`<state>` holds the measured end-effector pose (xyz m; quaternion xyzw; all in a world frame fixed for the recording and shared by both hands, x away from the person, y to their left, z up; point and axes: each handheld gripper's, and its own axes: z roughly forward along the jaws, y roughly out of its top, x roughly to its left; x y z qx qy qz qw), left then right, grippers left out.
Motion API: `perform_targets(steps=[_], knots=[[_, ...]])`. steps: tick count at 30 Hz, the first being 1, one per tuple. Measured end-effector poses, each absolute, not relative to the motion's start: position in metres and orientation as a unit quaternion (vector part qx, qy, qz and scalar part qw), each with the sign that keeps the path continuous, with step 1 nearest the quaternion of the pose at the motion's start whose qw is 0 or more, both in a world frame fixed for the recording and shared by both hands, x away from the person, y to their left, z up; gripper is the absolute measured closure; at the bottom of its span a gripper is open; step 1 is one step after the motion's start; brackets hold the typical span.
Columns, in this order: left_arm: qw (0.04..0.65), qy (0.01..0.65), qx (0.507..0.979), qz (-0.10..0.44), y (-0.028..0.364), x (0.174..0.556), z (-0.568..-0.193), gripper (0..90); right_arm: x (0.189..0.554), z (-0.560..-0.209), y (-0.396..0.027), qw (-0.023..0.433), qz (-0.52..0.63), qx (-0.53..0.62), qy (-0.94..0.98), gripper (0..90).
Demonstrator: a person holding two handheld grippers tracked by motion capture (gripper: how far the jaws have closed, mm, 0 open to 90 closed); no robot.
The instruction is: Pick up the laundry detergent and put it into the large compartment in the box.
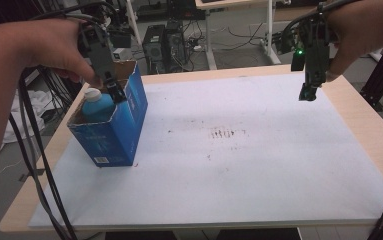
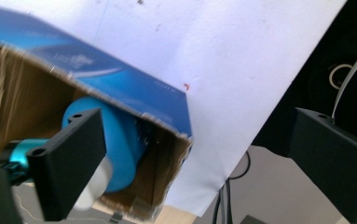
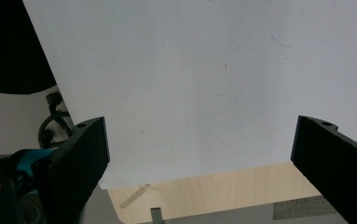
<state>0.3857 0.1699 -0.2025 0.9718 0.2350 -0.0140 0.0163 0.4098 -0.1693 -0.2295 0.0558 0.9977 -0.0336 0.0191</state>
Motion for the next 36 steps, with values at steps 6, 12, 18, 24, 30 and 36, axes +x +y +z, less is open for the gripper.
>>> perform_targets(steps=[6,12,18,24,30,36], knots=[[0.009,0.213,0.977,-0.024,0.154,0.387,-0.214,1.6,0.408,-0.231,-0.165,0.019,-0.035,0.052,0.998,3.3],[0.016,0.165,0.986,-0.023,0.137,0.381,-0.222,1.6,0.407,-0.23,-0.162,0.021,-0.034,0.051,0.998,3.3],[0.023,0.128,0.991,-0.025,0.123,0.376,-0.227,1.7,0.405,-0.23,-0.158,0.018,-0.038,0.054,0.998,3.3],[0.031,0.102,0.994,-0.029,0.116,0.371,-0.235,1.7,0.404,-0.227,-0.148,0.022,-0.038,0.045,0.998,3.3],[0.034,0.064,0.997,-0.035,0.109,0.362,-0.247,1.7,0.403,-0.223,-0.142,0.023,-0.035,0.039,0.998,3.3],[0.032,0.063,0.997,-0.037,0.106,0.362,-0.249,1.7,0.402,-0.224,-0.14,0.021,-0.039,0.037,0.998,3.3]])
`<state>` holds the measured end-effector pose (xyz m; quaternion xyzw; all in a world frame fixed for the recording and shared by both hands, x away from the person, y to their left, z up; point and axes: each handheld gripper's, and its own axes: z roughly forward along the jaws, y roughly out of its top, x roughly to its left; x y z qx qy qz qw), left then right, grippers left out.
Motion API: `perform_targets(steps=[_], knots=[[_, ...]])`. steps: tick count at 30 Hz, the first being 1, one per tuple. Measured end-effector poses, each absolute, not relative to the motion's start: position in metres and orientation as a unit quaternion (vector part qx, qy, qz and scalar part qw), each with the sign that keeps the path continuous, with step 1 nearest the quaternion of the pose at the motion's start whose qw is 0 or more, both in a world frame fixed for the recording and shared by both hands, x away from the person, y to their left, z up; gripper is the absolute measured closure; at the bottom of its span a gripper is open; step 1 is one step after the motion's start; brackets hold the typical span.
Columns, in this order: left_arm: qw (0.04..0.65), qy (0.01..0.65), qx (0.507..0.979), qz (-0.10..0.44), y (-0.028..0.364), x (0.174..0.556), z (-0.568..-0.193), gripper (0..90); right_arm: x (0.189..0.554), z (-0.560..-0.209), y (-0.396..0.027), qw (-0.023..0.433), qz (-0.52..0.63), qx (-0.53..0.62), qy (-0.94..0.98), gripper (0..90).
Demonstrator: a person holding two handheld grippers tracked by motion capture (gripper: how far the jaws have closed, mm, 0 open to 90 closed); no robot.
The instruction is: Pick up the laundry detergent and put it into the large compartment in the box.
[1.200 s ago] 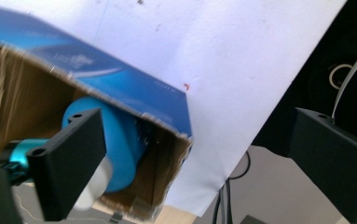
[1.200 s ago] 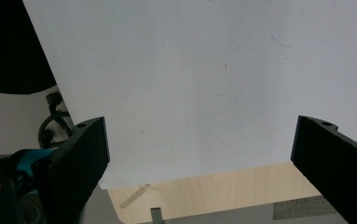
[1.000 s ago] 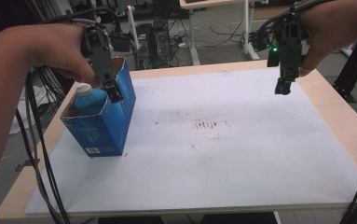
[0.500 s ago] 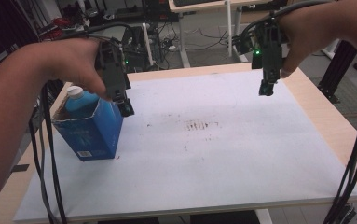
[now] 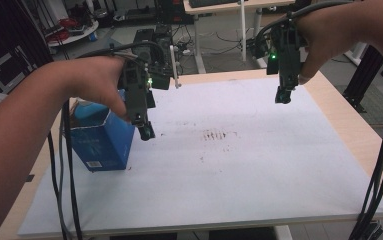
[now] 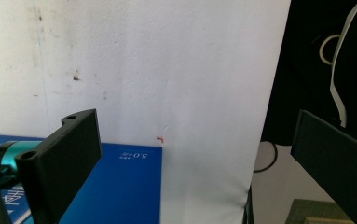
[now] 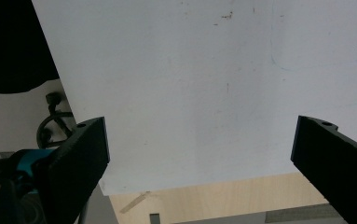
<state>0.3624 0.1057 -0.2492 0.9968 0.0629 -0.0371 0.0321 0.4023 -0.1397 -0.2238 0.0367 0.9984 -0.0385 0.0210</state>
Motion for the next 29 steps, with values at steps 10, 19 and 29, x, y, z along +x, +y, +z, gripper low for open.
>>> perform_targets(steps=[10,19,29], knots=[[0.028,0.067,0.997,-0.041,0.101,0.365,-0.25,1.7,0.402,-0.224,-0.141,0.023,-0.037,0.036,0.998,3.3],[0.021,0.071,0.996,-0.041,0.096,0.366,-0.252,1.7,0.404,-0.224,-0.145,0.023,-0.037,0.036,0.998,3.3],[0.023,0.071,0.996,-0.043,0.092,0.367,-0.252,1.7,0.403,-0.223,-0.146,0.023,-0.034,0.035,0.999,3.3]])
